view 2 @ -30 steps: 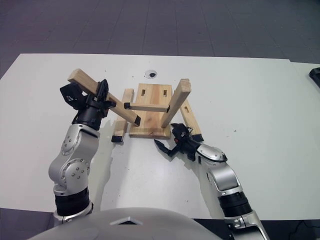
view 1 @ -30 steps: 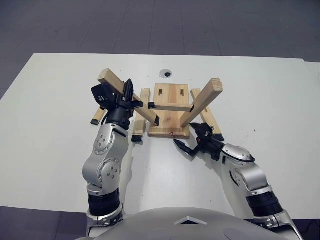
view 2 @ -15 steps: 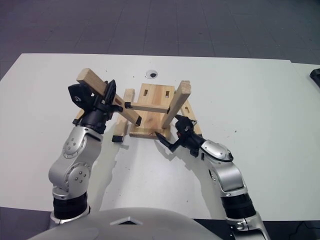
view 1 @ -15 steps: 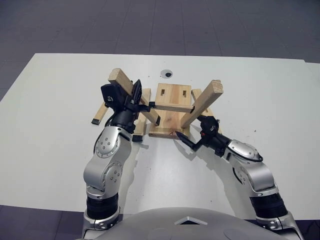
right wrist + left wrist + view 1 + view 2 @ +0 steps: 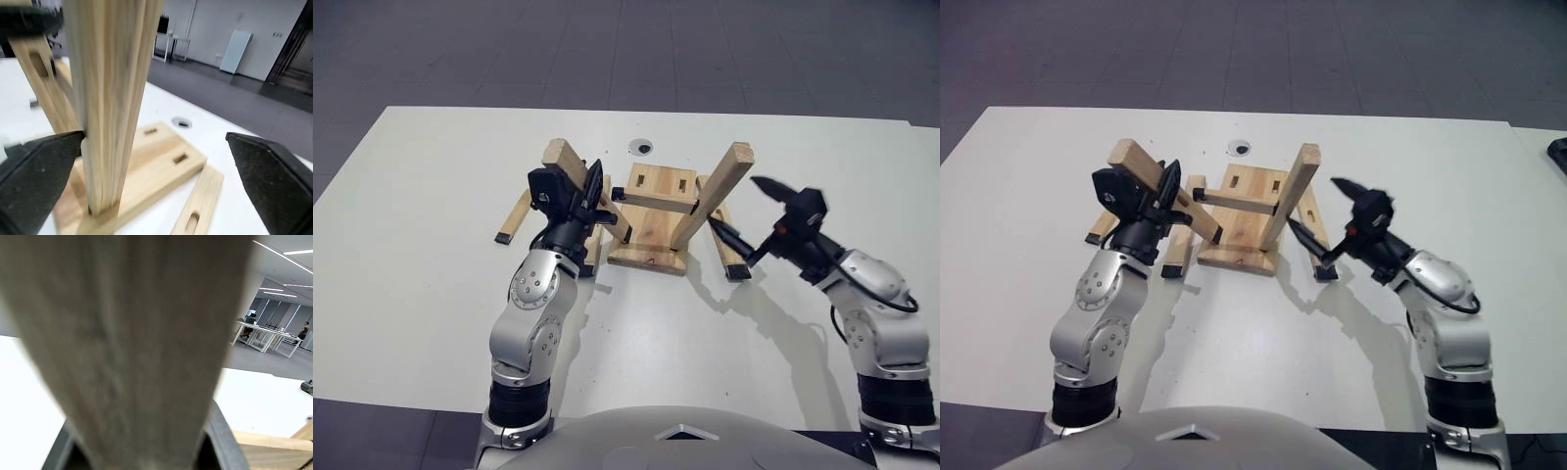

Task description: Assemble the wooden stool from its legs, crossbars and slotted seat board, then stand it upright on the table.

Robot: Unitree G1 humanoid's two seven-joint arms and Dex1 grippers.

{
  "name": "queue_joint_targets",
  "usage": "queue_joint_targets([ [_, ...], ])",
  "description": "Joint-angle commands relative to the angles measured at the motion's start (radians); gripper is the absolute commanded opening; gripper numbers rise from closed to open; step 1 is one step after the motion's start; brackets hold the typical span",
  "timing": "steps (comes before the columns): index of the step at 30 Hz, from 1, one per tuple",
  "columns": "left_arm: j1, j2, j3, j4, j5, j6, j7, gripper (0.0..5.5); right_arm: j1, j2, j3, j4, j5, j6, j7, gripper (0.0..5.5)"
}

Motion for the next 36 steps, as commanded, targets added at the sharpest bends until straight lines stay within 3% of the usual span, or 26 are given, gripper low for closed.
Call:
queue_joint_targets([
  [1, 0.087, 0.027, 0.013, 0.119, 0.035, 0.092, 0.007, 1.03, -0.083, 0.005, -0.093, -0.085, 0.190, 0.067, -0.035, 5.40],
  [7, 0.005, 0.004, 0.022, 0.131, 0.025, 0.174, 0.030, 1.03, -0.230, 0.011, -0.174, -0.107, 0.374, 0.116, -0.168, 5.40],
  [16, -0.037, 0.041, 0.016, 0.133, 0.026, 0.223, -0.012, 1.03, -0.166, -0.013, 0.090, -0.082, 0.056, 0.098, -0.219, 5.40],
  [36, -0.081, 0.056, -0.036, 0.193, 0.067, 0.184, -0.073, 1.03, -0.203, -0.021, 0.208, 0.048, -0.133, 0.050, -0.188, 5.40],
])
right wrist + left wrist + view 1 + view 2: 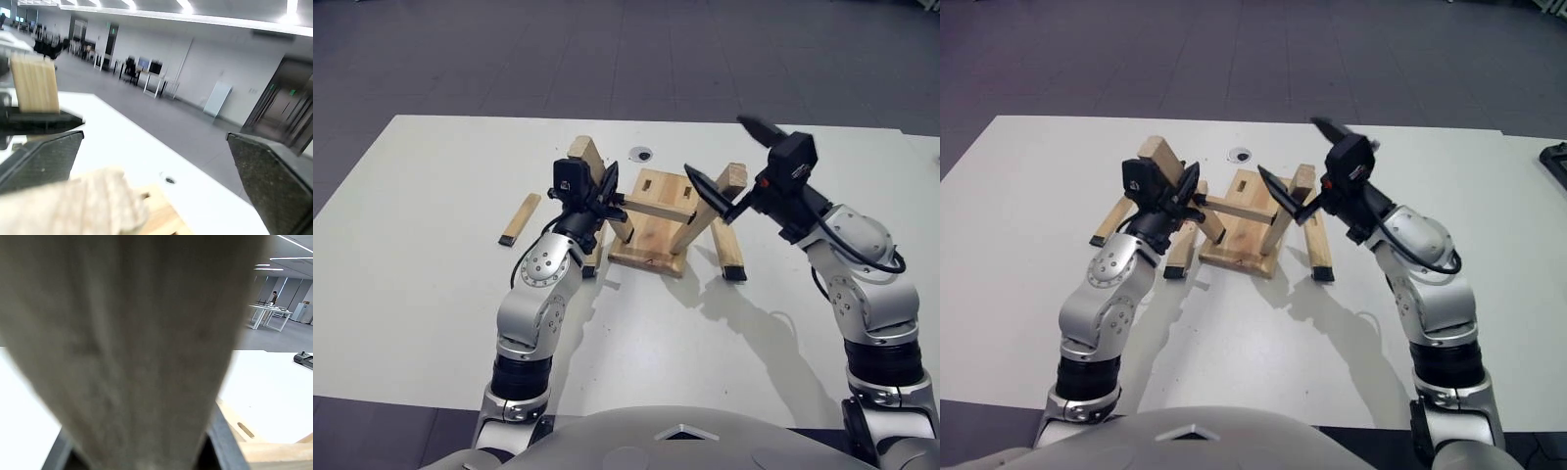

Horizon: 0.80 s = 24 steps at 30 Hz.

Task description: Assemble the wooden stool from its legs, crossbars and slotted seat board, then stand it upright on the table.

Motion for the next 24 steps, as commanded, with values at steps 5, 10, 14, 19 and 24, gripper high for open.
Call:
queue_joint_targets([
  [5, 0.032, 0.061, -0.057, 0.064, 0.047, 0.152, -0.030, 1.03, -0.010, 0.004, 0.010, 0.049, -0.059, 0.024, -0.010, 5.40],
  [10, 0.022, 0.117, -0.130, 0.078, 0.097, 0.189, -0.051, 1.04, -0.007, 0.013, 0.013, 0.062, -0.067, 0.021, -0.005, 5.40],
  [14, 0.022, 0.150, -0.164, 0.106, 0.131, 0.198, -0.049, 1.10, -0.020, 0.018, 0.014, 0.060, -0.057, 0.008, 0.014, 5.40],
  [19, 0.037, 0.126, -0.139, 0.141, 0.103, 0.205, -0.034, 1.13, -0.058, 0.037, -0.008, 0.051, -0.024, -0.013, 0.030, 5.40],
  [24, 0.033, 0.087, -0.084, 0.159, 0.048, 0.204, -0.037, 1.13, -0.192, 0.079, -0.097, 0.032, 0.070, -0.005, -0.002, 5.40],
])
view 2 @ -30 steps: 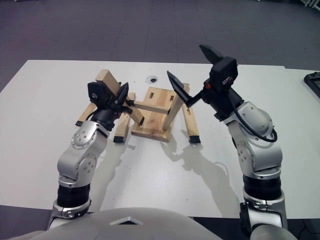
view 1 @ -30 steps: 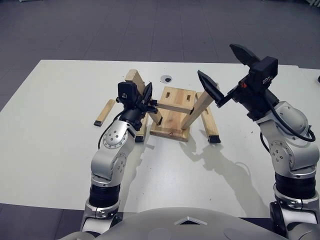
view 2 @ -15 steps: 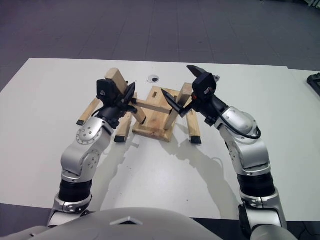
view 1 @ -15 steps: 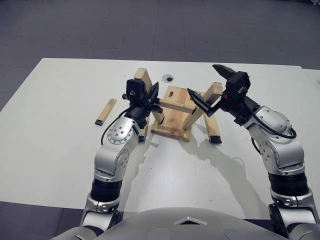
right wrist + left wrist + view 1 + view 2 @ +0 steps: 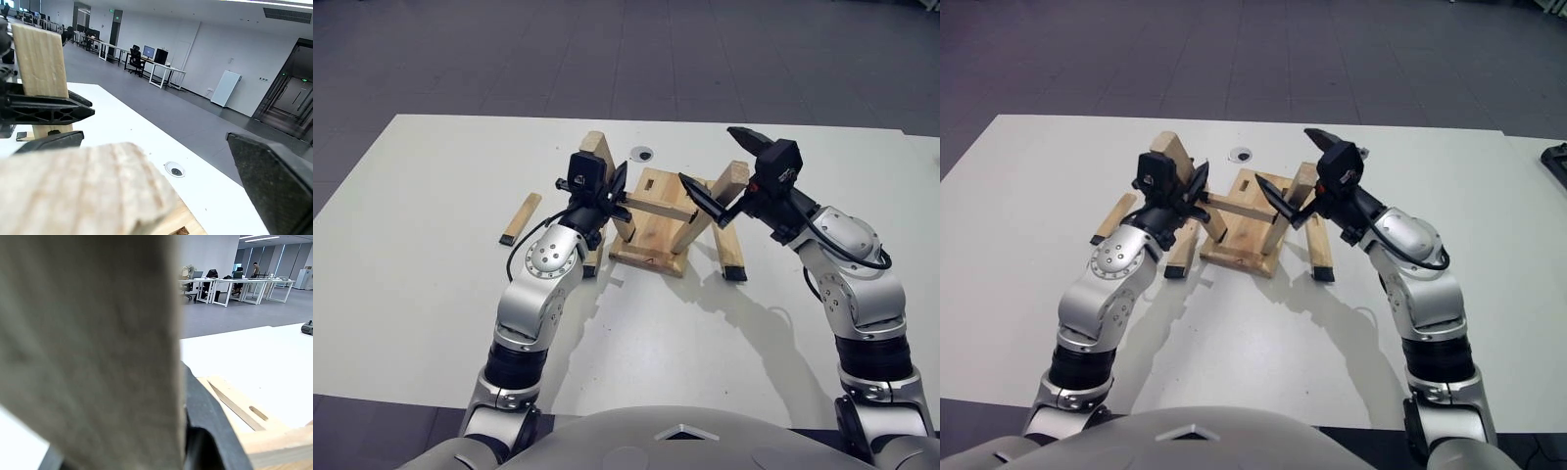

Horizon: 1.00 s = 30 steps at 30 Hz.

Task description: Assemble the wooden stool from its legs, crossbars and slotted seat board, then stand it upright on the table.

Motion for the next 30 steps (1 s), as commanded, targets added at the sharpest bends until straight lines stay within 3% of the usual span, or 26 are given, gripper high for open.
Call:
queue_joint_targets([
  [1, 0.083, -0.004, -0.001, 0.141, -0.020, 0.155, -0.032, 1.13, -0.187, 0.050, -0.106, -0.017, 0.096, 0.001, -0.046, 5.40],
  [13, 0.011, -0.065, 0.062, 0.158, -0.043, 0.065, -0.072, 2.99, -0.268, 0.089, -0.182, 0.046, 0.158, -0.001, -0.080, 5.40],
  [21, 0.019, -0.112, 0.109, 0.067, -0.063, -0.124, -0.106, 4.26, -0.300, 0.119, -0.208, 0.092, 0.159, -0.018, -0.118, 5.40],
  [30, 0.007, -0.129, 0.069, -0.002, -0.104, -0.166, -0.187, 5.38, -0.363, 0.139, -0.271, 0.170, 0.187, -0.032, -0.159, 5.40],
])
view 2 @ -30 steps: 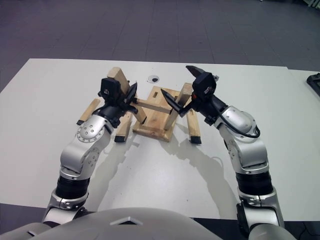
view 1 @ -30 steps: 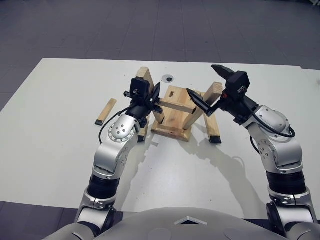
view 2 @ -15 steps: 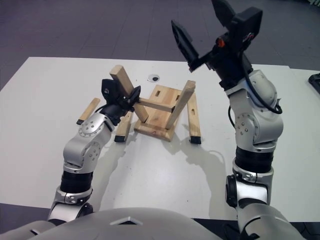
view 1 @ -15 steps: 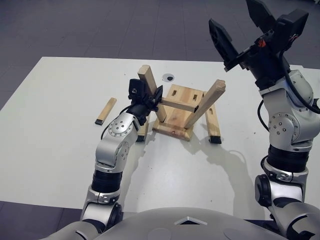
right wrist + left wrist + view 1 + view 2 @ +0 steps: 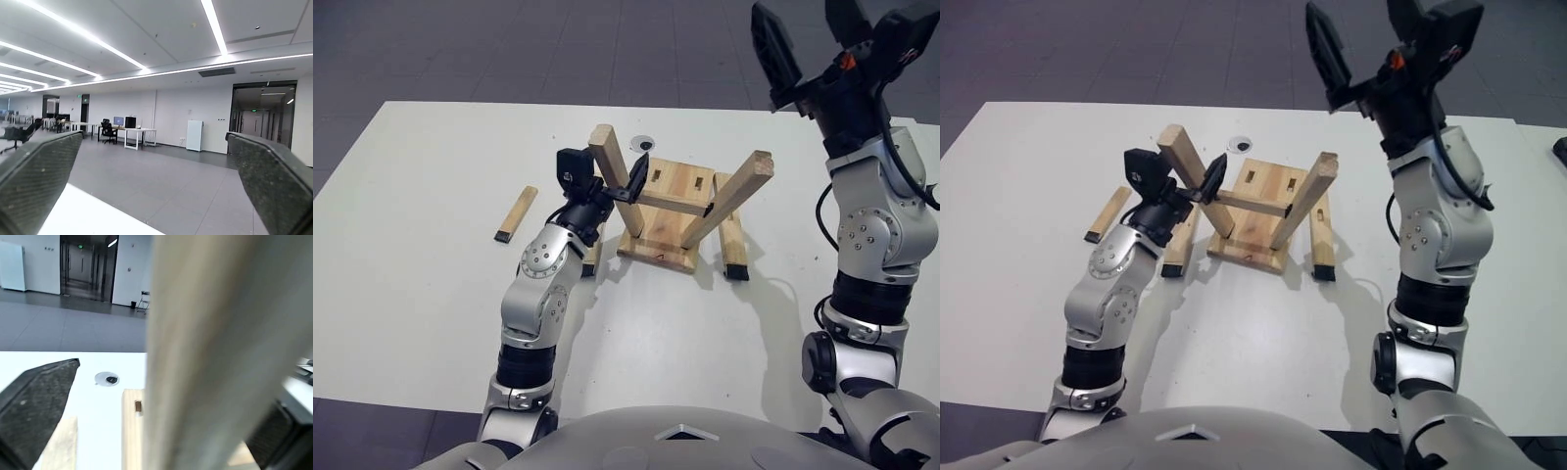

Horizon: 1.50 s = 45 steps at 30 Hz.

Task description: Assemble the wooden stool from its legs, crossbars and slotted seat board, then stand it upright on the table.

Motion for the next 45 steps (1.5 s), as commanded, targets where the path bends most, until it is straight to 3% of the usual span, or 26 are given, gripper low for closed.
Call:
queue_joint_targets([
  [1, -0.011, -0.016, -0.035, -0.034, -0.020, -0.009, -0.037, 5.38, -0.034, 0.003, -0.025, 0.043, 0.003, -0.010, -0.015, 5.40],
  [19, -0.045, -0.003, -0.080, -0.095, -0.035, 0.035, -0.071, 5.38, -0.016, 0.011, -0.036, 0.122, -0.012, -0.032, -0.037, 5.40],
  [27, -0.220, 0.003, 0.089, -0.201, -0.172, 0.096, -0.016, 5.38, -0.017, 0.020, -0.063, 0.144, 0.000, -0.036, -0.049, 5.40],
  [36, -0.707, 0.086, 0.299, 0.054, -0.233, 0.025, 0.011, 5.38, -0.005, 0.021, -0.080, 0.131, 0.005, -0.038, -0.069, 5.40],
  [39, -0.662, 0.146, 0.206, 0.107, -0.169, 0.136, -0.007, 5.38, -0.002, 0.023, -0.089, 0.120, 0.009, -0.036, -0.087, 5.40],
  [43, -0.278, 0.193, -0.062, 0.096, -0.088, 0.258, -0.049, 5.38, -0.006, 0.025, -0.087, 0.136, 0.004, -0.034, -0.094, 5.40],
  [45, -0.202, 0.173, -0.097, 0.118, -0.062, 0.232, -0.046, 5.38, -0.001, 0.023, -0.088, 0.136, 0.003, -0.035, -0.093, 5.40],
])
